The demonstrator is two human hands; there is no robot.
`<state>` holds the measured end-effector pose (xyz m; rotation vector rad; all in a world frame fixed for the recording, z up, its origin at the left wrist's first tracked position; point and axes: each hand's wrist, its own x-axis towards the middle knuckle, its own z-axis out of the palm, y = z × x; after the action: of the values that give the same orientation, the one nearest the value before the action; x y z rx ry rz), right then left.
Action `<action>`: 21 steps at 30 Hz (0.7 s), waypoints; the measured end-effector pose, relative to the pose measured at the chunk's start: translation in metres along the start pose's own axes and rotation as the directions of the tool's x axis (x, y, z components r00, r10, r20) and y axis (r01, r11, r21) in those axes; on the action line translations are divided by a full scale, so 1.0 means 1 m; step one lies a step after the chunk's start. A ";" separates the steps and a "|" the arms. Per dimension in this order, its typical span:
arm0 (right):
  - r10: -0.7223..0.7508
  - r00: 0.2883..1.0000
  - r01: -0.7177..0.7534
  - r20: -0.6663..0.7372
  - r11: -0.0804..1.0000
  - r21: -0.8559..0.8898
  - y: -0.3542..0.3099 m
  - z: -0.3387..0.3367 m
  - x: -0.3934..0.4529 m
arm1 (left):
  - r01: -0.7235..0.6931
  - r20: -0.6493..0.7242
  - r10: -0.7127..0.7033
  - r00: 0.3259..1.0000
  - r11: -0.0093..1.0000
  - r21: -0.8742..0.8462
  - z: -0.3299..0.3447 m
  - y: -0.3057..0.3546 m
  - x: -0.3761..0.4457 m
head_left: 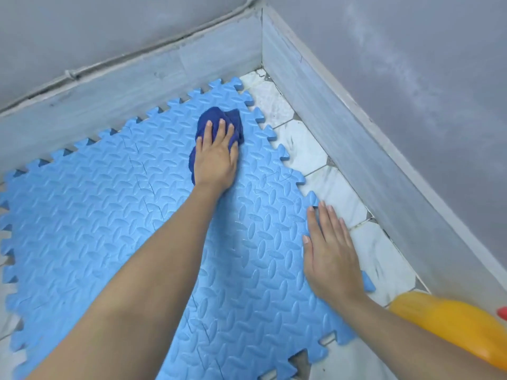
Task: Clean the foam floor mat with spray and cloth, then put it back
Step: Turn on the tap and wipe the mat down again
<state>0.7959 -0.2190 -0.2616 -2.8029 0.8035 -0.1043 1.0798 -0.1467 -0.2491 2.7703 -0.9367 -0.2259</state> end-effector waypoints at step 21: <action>-0.024 0.998 0.026 -0.065 0.999 0.027 0.007 0.002 0.003 | -0.374 0.184 0.345 0.921 0.914 0.159 0.009 0.022 -0.114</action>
<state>0.7952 -0.2265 -0.2649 -2.7964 0.7754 -0.2097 0.9756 -0.0958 -0.2437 2.7048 -1.5635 -0.3027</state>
